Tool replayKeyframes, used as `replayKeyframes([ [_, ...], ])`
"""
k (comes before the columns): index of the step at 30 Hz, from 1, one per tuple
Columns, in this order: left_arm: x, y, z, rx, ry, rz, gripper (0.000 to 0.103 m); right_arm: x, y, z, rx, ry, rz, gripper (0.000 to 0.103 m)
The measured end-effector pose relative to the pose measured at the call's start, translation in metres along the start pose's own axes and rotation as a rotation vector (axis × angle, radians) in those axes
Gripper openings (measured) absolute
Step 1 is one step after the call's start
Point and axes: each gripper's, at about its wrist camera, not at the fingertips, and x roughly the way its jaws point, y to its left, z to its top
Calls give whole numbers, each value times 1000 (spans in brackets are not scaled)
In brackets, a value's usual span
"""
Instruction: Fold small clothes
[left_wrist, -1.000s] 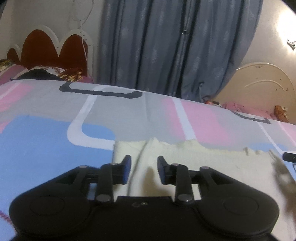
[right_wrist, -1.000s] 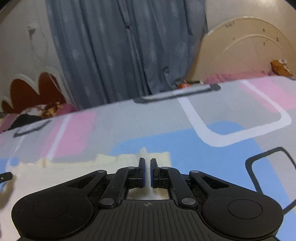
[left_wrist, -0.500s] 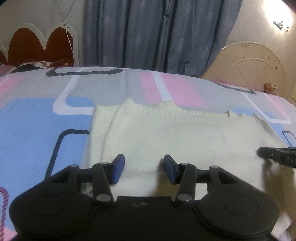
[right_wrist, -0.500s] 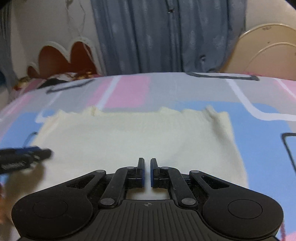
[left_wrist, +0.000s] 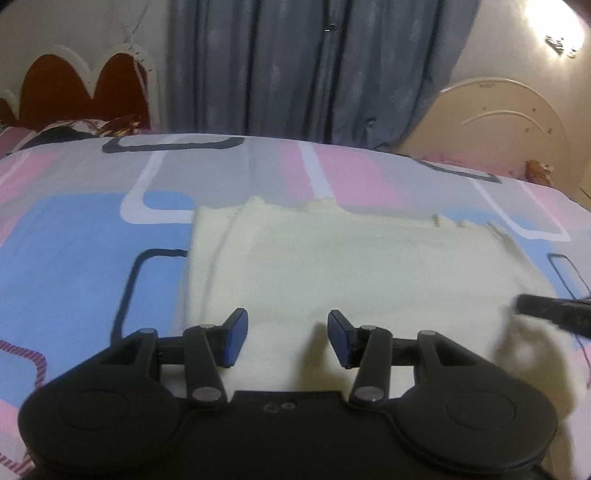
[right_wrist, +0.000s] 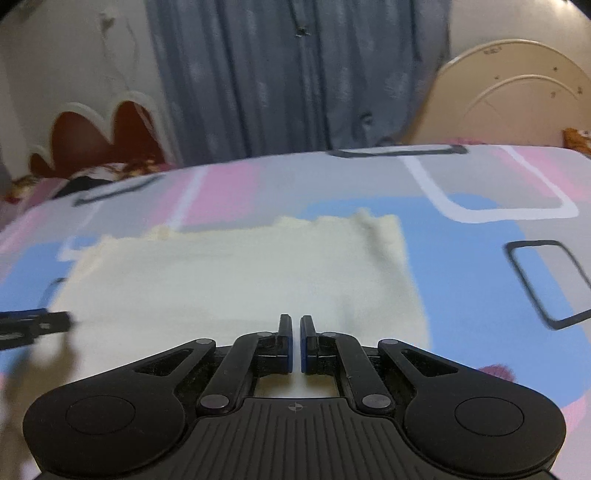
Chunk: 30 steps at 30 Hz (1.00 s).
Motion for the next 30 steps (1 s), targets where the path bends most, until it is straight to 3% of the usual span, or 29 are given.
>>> replayKeyframes([
  [7, 5, -13, -24, 37, 39, 7, 48, 6, 42, -24, -32, 60, 82, 3],
  [21, -12, 6, -41, 32, 58, 50, 51, -19, -4, -48, -12, 60, -56, 3],
  [30, -32, -6, -50, 38, 40, 12, 59, -34, 35, -51, -4, 39, 15, 4],
])
